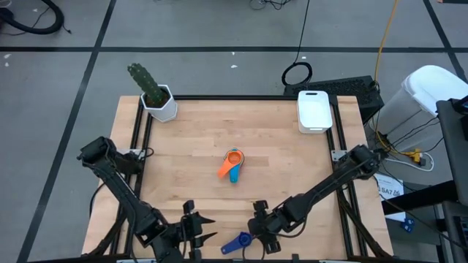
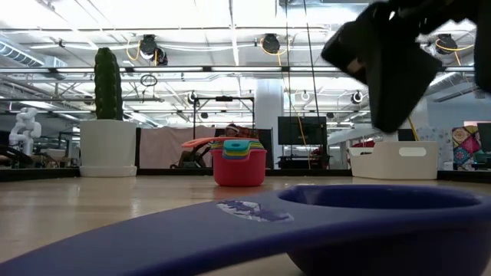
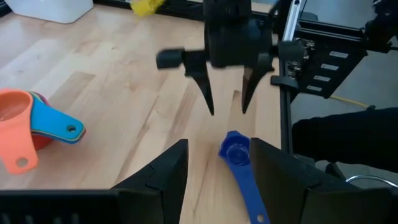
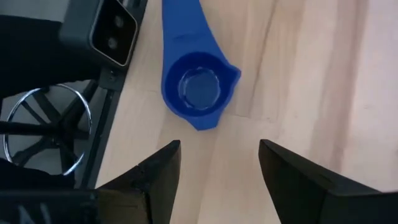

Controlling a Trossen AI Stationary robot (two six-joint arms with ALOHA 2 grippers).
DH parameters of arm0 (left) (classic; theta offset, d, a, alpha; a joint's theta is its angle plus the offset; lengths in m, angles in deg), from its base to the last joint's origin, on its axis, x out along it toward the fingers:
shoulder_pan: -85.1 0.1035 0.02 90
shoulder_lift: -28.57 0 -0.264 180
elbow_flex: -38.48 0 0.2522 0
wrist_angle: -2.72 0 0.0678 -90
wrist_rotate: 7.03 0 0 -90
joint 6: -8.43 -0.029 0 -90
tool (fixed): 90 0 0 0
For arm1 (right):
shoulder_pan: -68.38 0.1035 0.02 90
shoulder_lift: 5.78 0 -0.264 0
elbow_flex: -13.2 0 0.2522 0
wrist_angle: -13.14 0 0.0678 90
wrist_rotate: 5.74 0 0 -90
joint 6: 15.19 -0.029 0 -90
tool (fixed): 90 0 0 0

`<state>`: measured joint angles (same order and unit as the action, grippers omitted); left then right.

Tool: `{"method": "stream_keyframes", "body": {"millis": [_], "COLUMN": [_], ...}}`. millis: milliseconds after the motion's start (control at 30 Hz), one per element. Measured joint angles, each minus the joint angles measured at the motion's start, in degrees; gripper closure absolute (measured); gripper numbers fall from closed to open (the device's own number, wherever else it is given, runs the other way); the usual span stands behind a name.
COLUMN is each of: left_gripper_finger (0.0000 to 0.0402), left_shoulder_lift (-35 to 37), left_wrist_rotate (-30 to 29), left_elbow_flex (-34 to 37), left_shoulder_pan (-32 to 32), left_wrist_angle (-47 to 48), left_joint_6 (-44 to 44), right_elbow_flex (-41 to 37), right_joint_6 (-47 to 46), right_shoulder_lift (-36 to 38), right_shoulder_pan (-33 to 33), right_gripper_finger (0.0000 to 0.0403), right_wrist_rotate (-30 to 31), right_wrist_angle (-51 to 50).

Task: Nest measuring cups in basket
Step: Stack the dark blue measuring cup on top of the orange measuring cup

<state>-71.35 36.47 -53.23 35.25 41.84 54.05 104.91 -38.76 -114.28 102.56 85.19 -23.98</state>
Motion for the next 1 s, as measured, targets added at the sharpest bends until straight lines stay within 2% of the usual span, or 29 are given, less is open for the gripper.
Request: {"method": "stream_keyframes", "body": {"millis": [433,733,1000], "left_gripper_finger": [0.0227,0.0227,0.0227], "left_shoulder_lift": [0.0,0.0,0.0], "left_wrist_rotate": [0.1,0.1,0.1], "left_elbow_flex": [0.0,0.0,0.0], "left_shoulder_pan": [0.0,0.0,0.0], "left_wrist_angle": [0.0,0.0,0.0], "left_joint_6": [0.0,0.0,0.2], "right_elbow_flex": [0.0,0.0,0.0], "right_joint_6": [-0.1,-2.4,-3.4], "right_shoulder_lift": [-4.7,-4.8,-5.4], "right_shoulder_pan": [-0.9,-1.9,-1.9], "right_gripper_finger": [0.0193,0.0193,0.0193], "right_wrist_rotate": [-1.1,-1.2,-1.0], "right_wrist_angle": [6.1,11.5,11.6]}}
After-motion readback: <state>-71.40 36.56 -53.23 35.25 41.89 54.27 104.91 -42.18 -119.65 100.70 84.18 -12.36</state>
